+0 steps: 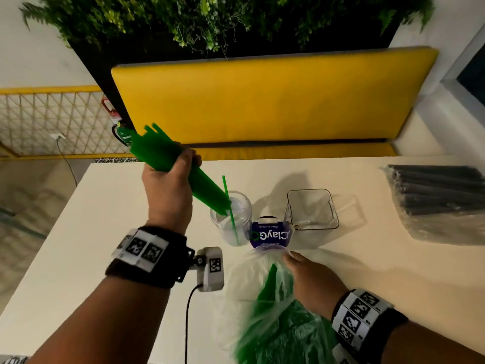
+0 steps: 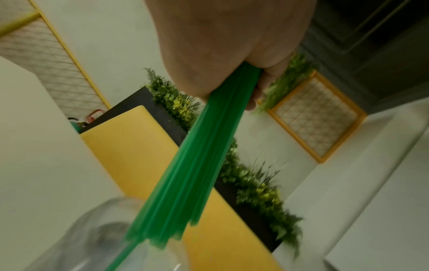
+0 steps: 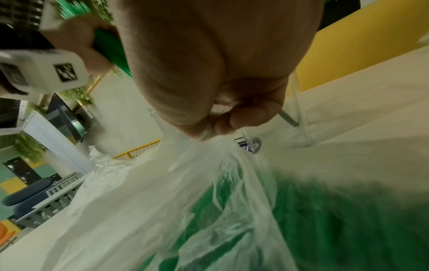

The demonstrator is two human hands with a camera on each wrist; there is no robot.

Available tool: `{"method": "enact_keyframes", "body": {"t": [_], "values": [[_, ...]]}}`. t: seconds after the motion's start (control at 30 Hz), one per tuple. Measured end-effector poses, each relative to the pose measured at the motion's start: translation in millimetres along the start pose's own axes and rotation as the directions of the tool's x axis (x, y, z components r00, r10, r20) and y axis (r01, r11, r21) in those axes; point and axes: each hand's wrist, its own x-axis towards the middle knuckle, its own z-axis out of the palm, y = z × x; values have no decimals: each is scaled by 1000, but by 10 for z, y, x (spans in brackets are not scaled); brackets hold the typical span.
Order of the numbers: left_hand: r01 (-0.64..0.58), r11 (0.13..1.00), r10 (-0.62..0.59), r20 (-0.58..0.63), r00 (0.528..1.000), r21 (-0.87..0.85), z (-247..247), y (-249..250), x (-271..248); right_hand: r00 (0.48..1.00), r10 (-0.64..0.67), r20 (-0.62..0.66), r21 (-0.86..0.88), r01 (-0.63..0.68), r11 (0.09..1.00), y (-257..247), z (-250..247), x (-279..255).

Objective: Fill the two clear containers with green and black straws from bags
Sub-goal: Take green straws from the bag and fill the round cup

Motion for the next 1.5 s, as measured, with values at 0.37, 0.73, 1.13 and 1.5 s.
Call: {"method": "enact_keyframes", "body": {"t": [0.37,0.73,1.13,1.5], "values": [[323,785,-449,126,885,529,-228,-1075,-51,1000,18,-23,95,-16,995,-3,-49,40],[-405,595,180,376,909,694,-336,-480,-350,999,49,-4,149,-47,988,-75,-128,38],[-502,172,-751,443,491,848,5,-1685,-1501,998,18,-60,615,23,788,-223,-196,-53],[-282,157,-790,291,539,947,112,-1906,-1625,996,23,-91,400,16,916,-278,-401,-158]]}}
